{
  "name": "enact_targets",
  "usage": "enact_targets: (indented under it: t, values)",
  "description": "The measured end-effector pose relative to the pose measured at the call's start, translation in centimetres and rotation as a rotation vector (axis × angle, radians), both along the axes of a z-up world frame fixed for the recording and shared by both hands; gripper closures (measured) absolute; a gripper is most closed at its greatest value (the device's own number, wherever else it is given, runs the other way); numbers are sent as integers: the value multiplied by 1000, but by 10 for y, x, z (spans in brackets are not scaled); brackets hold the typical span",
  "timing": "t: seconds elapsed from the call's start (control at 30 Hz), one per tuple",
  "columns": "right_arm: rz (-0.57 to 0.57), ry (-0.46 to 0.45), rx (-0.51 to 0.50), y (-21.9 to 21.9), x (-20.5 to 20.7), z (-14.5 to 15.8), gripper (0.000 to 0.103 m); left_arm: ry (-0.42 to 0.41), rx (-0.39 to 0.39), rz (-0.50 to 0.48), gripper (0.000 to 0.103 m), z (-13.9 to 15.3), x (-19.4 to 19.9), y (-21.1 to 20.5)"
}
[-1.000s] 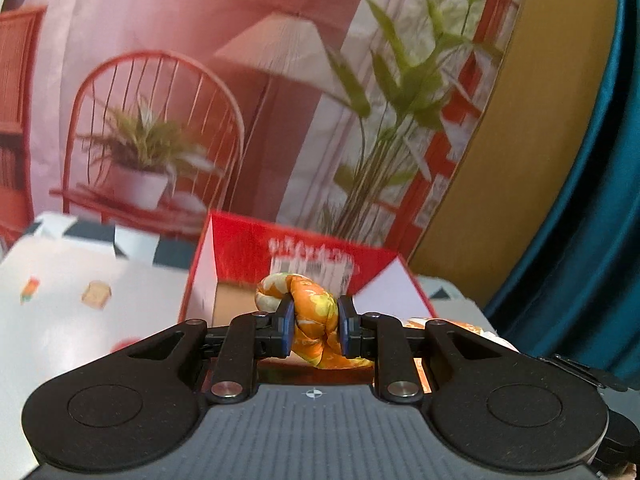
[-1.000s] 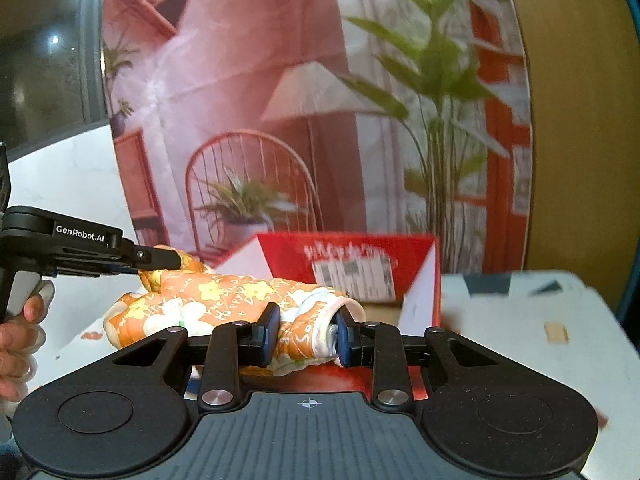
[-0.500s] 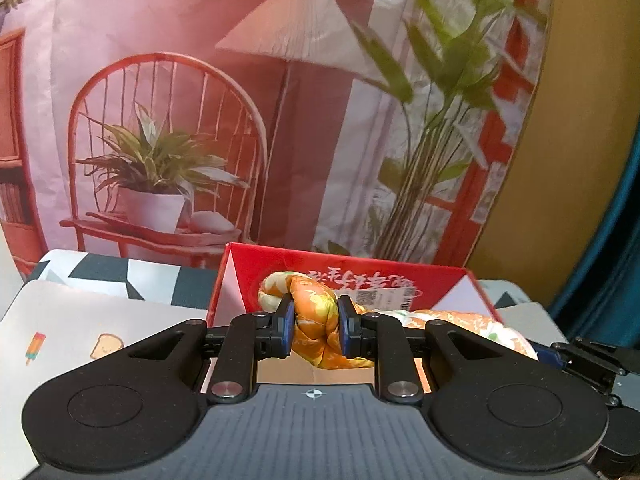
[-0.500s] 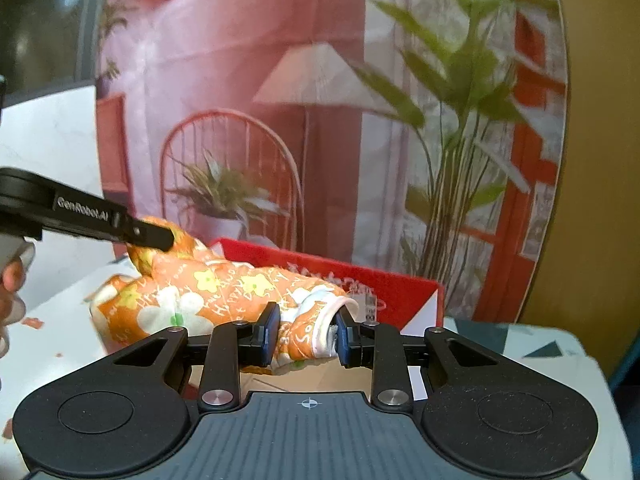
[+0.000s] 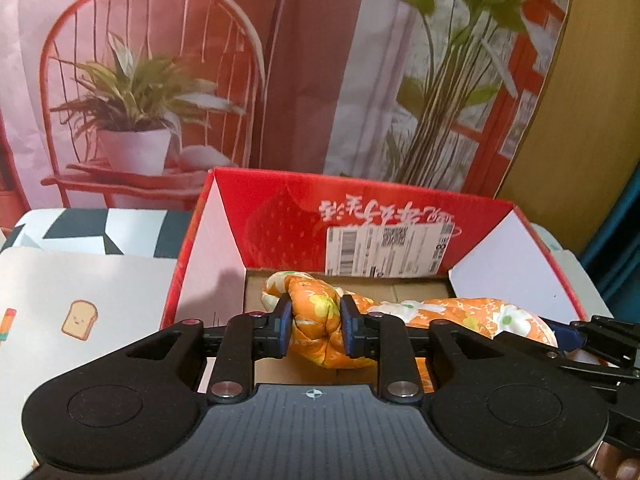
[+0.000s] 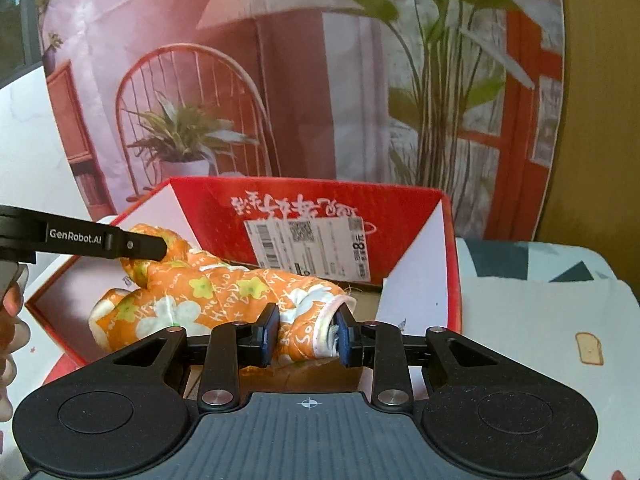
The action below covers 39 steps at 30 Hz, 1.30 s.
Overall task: Organize soft objects
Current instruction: 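Open both grippers to drop the orange cloth into the box, then move both grippers to the blue cotton-pad package in front of the box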
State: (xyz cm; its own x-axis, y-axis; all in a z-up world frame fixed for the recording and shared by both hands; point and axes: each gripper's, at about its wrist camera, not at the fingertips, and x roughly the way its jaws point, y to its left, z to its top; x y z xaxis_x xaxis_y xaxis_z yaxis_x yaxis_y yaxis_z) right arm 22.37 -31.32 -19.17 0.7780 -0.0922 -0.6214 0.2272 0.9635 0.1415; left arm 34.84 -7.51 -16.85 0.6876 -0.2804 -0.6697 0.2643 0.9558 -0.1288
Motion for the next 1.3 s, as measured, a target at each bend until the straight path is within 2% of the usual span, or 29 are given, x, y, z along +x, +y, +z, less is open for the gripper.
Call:
enact_targets:
  t: [0.13, 0.23, 0.3, 0.4, 0.63, 0.83, 1.1, 1.3]
  values:
    - [1, 20, -5, 1, 0, -3, 71, 22, 25, 6, 64, -5, 4, 2]
    - [3, 27, -3, 3, -1, -2, 69, 19, 6, 9, 59, -3, 1, 9]
    - [6, 19, -1, 5, -3, 0, 62, 12, 10, 15, 50, 0, -3, 11]
    - [5, 8, -8, 8, -7, 5, 53, -13, 14, 8, 50, 7, -12, 12]
    - [-15, -61, 8, 18, -35, 24, 53, -81, 2, -11, 50, 27, -52, 22]
    - [-15, -135, 6, 37, -73, 39, 53, -115, -14, -40, 50, 35, -103, 38]
    - [-21, -165, 64, 67, -118, 32, 53, -130, -40, 3, 50, 20, -163, 62]
    - [7, -121, 70, 92, -135, 11, 53, -74, -84, 42, 50, -4, -185, 70]
